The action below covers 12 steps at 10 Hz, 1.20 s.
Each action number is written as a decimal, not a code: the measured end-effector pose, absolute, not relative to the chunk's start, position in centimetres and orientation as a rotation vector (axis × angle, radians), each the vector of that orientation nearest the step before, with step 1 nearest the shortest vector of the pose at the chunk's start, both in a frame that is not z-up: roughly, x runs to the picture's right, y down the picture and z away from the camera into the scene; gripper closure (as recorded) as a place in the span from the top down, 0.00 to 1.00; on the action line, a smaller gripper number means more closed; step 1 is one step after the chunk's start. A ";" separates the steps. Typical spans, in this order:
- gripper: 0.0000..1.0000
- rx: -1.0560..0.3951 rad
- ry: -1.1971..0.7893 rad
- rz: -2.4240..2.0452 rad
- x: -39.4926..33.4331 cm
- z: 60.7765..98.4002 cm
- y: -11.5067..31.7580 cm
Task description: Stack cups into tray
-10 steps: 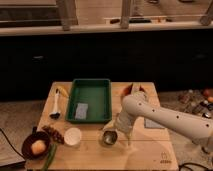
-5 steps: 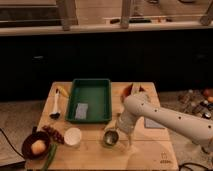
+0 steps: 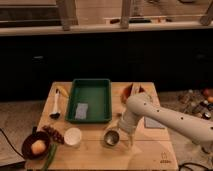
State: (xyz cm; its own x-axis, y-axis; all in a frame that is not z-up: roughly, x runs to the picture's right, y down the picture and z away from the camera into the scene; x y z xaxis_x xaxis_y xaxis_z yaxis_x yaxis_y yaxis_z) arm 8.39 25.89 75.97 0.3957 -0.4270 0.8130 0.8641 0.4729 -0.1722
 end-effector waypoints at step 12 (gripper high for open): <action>0.79 -0.824 -1.019 -0.882 4.1 77.4 25.0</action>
State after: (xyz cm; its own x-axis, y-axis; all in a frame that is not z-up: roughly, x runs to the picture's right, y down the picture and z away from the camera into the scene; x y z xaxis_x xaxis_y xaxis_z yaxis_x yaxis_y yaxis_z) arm 4.08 24.99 77.37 0.2659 -0.2187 0.9389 0.8976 0.4113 -0.1584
